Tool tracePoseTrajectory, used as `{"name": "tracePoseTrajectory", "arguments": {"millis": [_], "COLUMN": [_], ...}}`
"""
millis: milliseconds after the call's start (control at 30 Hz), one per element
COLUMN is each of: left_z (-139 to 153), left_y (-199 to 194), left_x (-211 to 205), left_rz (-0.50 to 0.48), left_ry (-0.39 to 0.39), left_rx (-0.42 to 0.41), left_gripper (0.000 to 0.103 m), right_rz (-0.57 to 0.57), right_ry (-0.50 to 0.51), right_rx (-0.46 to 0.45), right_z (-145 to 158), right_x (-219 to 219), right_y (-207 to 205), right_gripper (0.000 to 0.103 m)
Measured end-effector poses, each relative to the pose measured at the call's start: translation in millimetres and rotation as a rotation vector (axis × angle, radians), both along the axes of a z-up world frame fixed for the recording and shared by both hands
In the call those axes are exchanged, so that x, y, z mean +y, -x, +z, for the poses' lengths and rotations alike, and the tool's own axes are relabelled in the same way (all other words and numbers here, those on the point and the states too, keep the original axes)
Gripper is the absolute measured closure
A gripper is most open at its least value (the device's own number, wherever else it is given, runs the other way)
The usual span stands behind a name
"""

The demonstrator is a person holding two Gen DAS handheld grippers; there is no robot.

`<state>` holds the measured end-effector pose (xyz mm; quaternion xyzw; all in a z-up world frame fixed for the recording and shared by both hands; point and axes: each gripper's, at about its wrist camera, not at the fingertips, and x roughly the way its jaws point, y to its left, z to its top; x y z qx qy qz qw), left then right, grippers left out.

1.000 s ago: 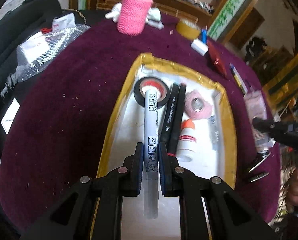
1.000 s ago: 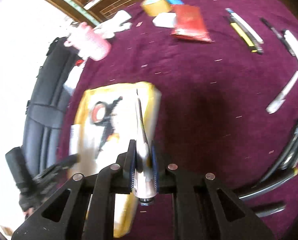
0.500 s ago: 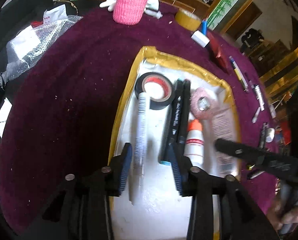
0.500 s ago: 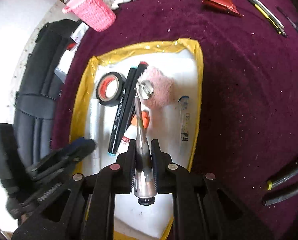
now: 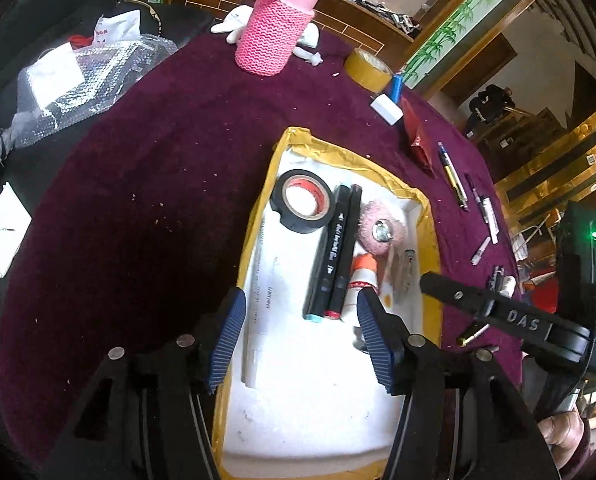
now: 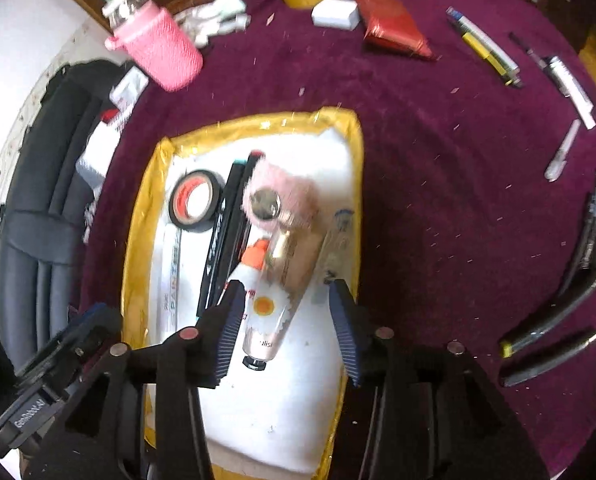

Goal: Organize objects
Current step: 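Drop the white tube in the tray with the left tool while the right tool releases the pen, then move both tools to the marker pile and close the left tool on a black marker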

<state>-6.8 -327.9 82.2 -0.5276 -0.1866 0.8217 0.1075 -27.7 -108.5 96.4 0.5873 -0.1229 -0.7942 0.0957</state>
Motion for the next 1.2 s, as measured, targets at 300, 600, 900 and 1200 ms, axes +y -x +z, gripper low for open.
{"name": "tracePoseTrajectory", "arguments": {"millis": [300,600,900,1200], "left_z": [10,23,50,50], "left_y": [-11,-33,-68,-89], "left_x": [20,81,167,255], "left_rz": [-0.039,-0.107,-0.124,-0.186], "left_ry": [-0.04,-0.014,0.056,0.071], "left_rx": [0.011,0.0,0.023,0.006], "left_gripper": [0.05,0.05,0.05,0.05], "right_rz": [-0.099,-0.194,-0.185,-0.201], "right_ry": [-0.023,0.031,0.109,0.138], "right_rx": [0.057,0.036,0.064,0.03], "right_z": [16,10,23,6], "right_x": [37,101,176,250], "right_y": [-26,-53,-64,-62], "right_gripper": [0.058,0.057,0.054,0.053]}}
